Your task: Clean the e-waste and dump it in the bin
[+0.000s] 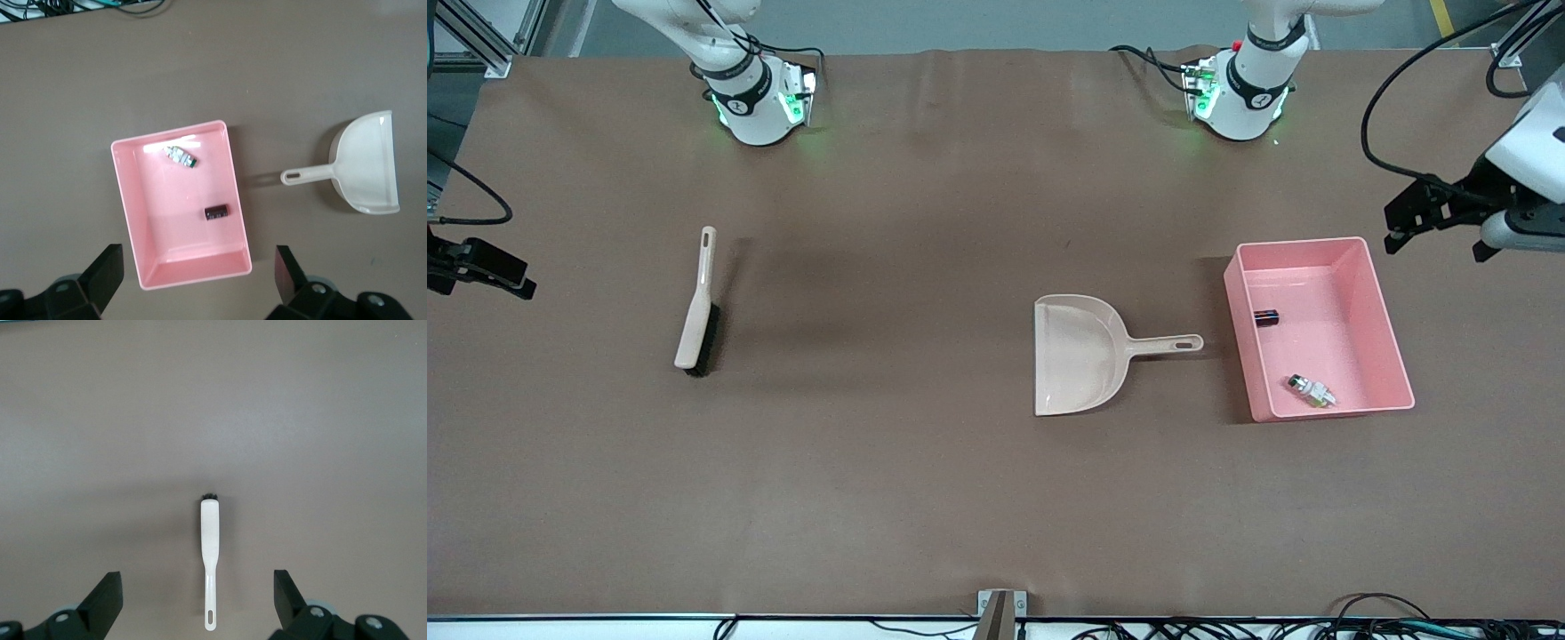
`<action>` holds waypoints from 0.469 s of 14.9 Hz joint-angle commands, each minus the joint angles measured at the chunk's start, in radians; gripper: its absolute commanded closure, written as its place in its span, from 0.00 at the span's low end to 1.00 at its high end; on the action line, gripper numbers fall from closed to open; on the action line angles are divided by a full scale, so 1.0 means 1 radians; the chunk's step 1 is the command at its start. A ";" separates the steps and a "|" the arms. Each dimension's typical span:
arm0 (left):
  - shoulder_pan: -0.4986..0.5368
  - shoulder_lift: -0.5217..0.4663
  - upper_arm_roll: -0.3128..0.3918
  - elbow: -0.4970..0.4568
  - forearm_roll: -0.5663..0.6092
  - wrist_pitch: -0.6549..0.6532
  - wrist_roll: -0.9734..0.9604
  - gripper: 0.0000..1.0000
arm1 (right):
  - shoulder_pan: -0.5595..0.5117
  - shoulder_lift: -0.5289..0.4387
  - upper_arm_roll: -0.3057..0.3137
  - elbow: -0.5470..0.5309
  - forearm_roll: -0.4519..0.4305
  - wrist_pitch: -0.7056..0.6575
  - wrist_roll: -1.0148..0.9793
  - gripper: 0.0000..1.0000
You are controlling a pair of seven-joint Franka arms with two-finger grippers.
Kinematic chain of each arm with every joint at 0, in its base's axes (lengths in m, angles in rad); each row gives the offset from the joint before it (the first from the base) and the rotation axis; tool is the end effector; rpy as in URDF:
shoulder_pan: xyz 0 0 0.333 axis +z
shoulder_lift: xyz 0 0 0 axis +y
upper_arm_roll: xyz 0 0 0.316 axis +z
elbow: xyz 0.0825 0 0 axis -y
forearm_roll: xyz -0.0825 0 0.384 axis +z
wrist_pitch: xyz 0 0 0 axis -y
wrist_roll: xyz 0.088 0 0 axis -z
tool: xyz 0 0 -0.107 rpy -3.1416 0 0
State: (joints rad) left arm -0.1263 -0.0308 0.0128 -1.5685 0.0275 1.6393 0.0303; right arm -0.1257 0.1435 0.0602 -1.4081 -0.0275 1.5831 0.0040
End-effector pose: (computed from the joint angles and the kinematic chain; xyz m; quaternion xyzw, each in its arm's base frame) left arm 0.5490 -0.0597 0.6491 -0.9960 0.0720 -0.0513 0.0114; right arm 0.5988 -0.0450 0.6198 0.9992 -0.0352 0.0156 0.0099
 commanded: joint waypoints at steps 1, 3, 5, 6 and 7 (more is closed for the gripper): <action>-0.001 -0.012 -0.037 -0.001 0.028 -0.035 -0.019 0.00 | 0.001 -0.005 0.001 -0.009 0.004 0.009 -0.002 0.00; 0.002 0.003 -0.040 0.024 0.023 -0.035 -0.019 0.00 | 0.001 -0.005 0.001 -0.002 -0.005 0.009 -0.002 0.00; -0.004 0.011 -0.045 0.028 0.023 -0.035 -0.020 0.00 | 0.003 -0.007 0.001 0.032 -0.009 0.009 -0.002 0.00; -0.001 0.014 -0.044 0.030 0.023 -0.036 -0.020 0.00 | 0.001 -0.007 0.001 0.067 -0.005 -0.001 -0.002 0.00; 0.003 0.014 -0.045 0.030 0.022 -0.036 -0.018 0.00 | 0.001 -0.008 0.001 0.075 -0.008 -0.003 -0.002 0.00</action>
